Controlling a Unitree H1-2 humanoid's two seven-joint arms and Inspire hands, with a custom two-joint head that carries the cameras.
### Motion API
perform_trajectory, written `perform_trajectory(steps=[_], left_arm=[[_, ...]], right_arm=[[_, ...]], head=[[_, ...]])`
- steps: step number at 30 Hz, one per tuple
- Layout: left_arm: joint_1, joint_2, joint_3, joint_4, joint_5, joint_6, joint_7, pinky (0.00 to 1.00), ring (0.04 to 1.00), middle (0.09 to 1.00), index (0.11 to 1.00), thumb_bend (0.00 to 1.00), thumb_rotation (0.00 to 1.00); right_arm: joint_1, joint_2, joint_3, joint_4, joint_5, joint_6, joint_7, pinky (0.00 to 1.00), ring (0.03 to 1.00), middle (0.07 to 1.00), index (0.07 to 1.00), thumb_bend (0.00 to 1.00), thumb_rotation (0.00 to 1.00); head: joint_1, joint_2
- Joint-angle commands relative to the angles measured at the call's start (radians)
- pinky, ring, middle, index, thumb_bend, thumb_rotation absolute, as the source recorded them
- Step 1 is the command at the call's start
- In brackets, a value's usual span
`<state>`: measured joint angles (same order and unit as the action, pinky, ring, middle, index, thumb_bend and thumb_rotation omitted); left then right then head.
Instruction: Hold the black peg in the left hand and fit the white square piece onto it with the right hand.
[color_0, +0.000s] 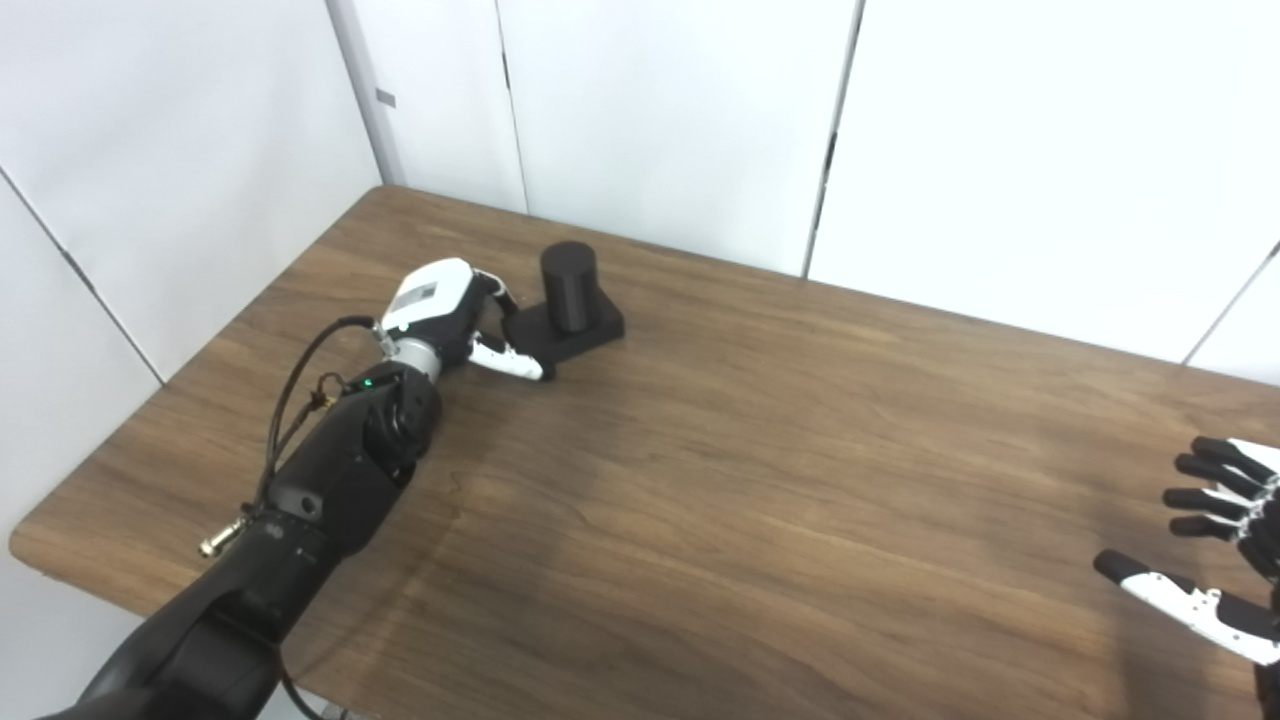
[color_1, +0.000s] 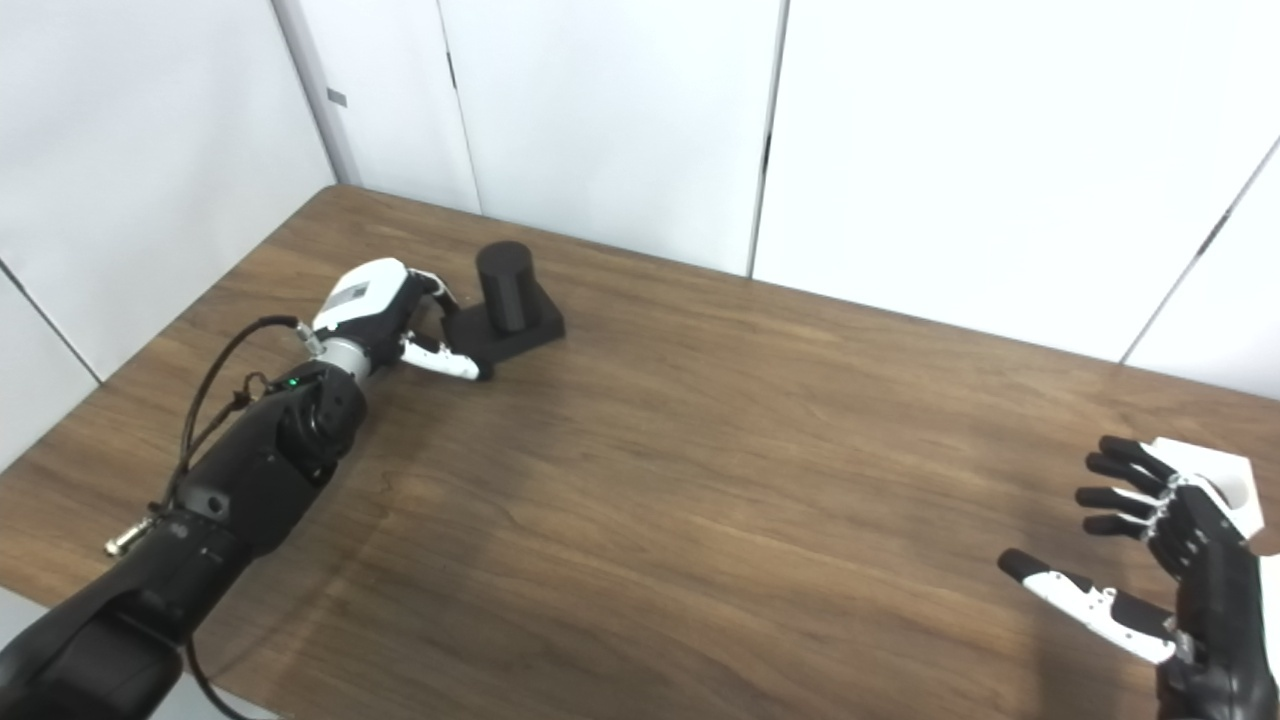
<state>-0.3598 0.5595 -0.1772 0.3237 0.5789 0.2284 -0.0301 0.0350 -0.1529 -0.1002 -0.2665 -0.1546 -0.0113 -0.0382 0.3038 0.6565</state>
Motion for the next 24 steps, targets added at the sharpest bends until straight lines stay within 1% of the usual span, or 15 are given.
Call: perform_trajectory(steps=[1,4,8,10,14,17,19,24], left_arm=[[0.010,-0.020,-0.049,-0.033,-0.016,-0.061,-0.056,0.81,0.904,0.853,0.484,0.52,0.05],[0.026,-0.030,-0.090,-0.061,-0.004,-0.104,-0.062,0.88,0.922,0.851,0.485,0.52,0.06],[0.034,-0.047,-0.139,-0.090,0.019,-0.155,-0.053,0.88,0.911,0.844,0.485,0.52,0.06],[0.029,-0.050,-0.178,-0.108,0.049,-0.180,-0.063,0.85,0.903,0.853,0.487,0.52,0.06],[0.018,-0.061,-0.226,-0.130,0.063,-0.237,-0.072,0.84,0.907,0.854,0.487,0.52,0.07],[0.008,-0.073,-0.259,-0.139,0.071,-0.276,-0.079,0.84,0.910,0.851,0.487,0.52,0.07],[-0.001,-0.081,-0.289,-0.141,0.094,-0.302,-0.080,0.81,0.902,0.849,0.487,0.52,0.07],[-0.007,-0.111,-0.330,-0.160,0.093,-0.333,-0.110,0.83,0.906,0.845,0.486,0.52,0.07]], right_arm=[[-0.027,-0.006,-0.006,-0.014,0.000,-0.052,-0.010,0.51,0.608,0.694,0.705,0.52,0.00],[-0.027,-0.007,-0.004,-0.012,-0.001,-0.049,-0.009,0.52,0.615,0.699,0.706,0.52,0.00],[-0.026,-0.004,-0.006,-0.008,0.003,-0.049,-0.011,0.52,0.617,0.700,0.708,0.52,0.00],[-0.026,-0.003,-0.008,-0.002,0.009,-0.057,-0.012,0.51,0.613,0.700,0.707,0.52,0.00],[-0.026,-0.003,-0.007,0.006,0.001,-0.067,-0.019,0.51,0.616,0.698,0.713,0.53,0.00],[-0.028,-0.004,-0.007,0.015,-0.005,-0.087,-0.025,0.53,0.619,0.697,0.714,0.53,0.00],[-0.030,-0.005,-0.008,0.028,-0.008,-0.108,-0.031,0.52,0.612,0.694,0.709,0.53,0.00],[-0.030,-0.003,-0.005,0.034,-0.026,-0.108,-0.038,0.52,0.610,0.691,0.705,0.53,0.00]], head=[[-0.006,0.001],[-0.013,0.002],[-0.027,0.003],[-0.031,0.005],[-0.054,0.010],[-0.075,0.014],[-0.086,0.017],[-0.102,0.021]])
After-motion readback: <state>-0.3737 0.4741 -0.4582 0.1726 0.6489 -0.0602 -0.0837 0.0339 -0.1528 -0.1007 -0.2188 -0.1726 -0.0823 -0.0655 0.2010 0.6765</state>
